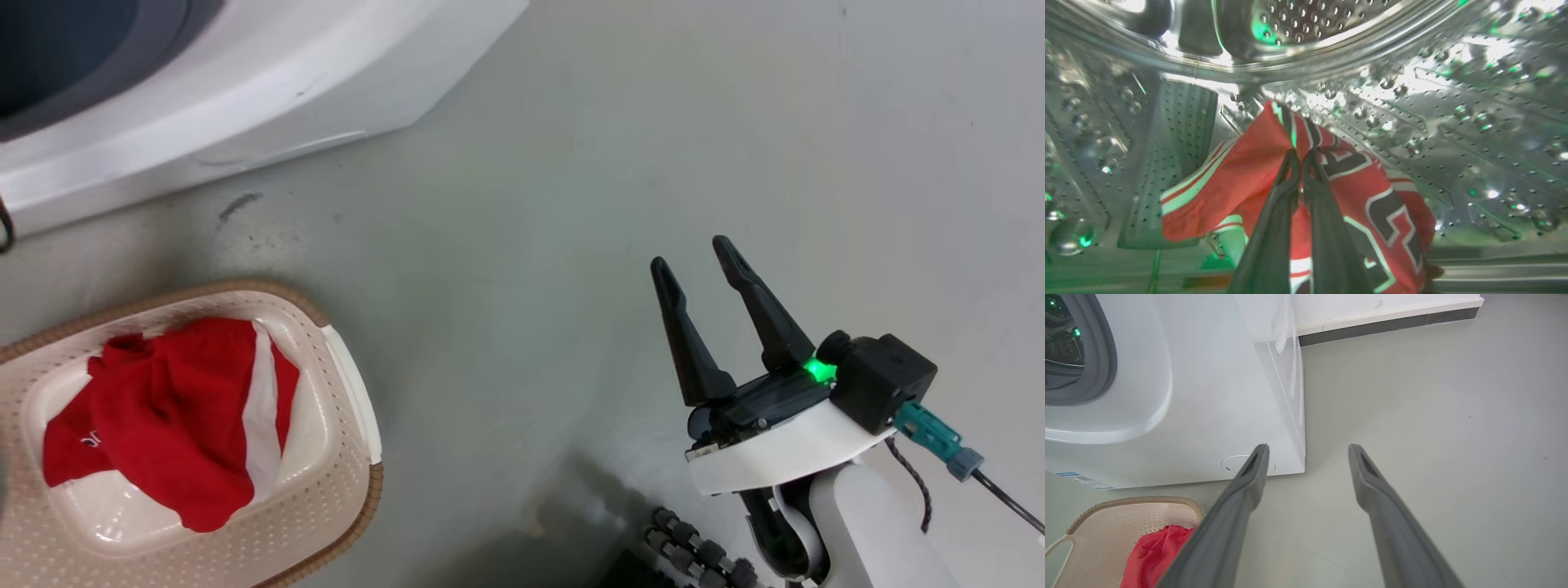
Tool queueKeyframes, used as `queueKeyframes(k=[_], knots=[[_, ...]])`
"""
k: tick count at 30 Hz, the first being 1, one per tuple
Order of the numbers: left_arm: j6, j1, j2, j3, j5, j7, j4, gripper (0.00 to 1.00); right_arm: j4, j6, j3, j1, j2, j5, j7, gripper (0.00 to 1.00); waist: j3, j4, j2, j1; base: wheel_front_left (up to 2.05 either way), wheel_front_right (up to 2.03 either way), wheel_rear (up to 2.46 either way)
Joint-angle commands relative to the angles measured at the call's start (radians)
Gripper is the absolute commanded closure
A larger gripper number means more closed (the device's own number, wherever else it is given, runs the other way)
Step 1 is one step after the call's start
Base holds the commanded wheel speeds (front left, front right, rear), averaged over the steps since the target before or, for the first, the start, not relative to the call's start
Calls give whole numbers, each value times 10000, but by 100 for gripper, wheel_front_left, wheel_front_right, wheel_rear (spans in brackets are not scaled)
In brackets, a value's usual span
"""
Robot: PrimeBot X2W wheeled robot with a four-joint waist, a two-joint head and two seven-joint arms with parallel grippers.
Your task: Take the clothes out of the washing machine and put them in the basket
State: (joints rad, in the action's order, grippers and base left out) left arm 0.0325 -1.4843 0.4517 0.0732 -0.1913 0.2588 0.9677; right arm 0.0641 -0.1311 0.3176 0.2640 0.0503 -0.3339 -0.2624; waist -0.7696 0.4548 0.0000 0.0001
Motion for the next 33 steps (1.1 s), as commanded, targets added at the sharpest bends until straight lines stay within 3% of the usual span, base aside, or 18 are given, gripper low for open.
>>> queueKeyframes(k=[1,10,15,20,33], knots=[[-14,323,-48,2,-38,-431,-107,100,45,7,-84,72,-1,70,-36,0,357,-189,0,-1,0,0,0],[-187,2242,-408,64,-149,-3822,99,100,446,7,-478,-333,3,432,-36,0,1995,-721,0,-1,0,0,0],[-418,3317,-769,-73,-499,-4973,581,100,703,7,-744,-723,3,652,-36,0,3106,-1038,0,-1,0,0,0],[-549,4517,-1190,-177,-682,-5239,543,100,937,7,-995,-1152,5,909,-35,0,4187,-1351,0,-1,0,0,0],[-916,8272,-2295,-717,-493,-5263,-2494,100,924,7,-1565,-2340,2,1426,300,0,6539,-2428,0,-1,0,0,0]])
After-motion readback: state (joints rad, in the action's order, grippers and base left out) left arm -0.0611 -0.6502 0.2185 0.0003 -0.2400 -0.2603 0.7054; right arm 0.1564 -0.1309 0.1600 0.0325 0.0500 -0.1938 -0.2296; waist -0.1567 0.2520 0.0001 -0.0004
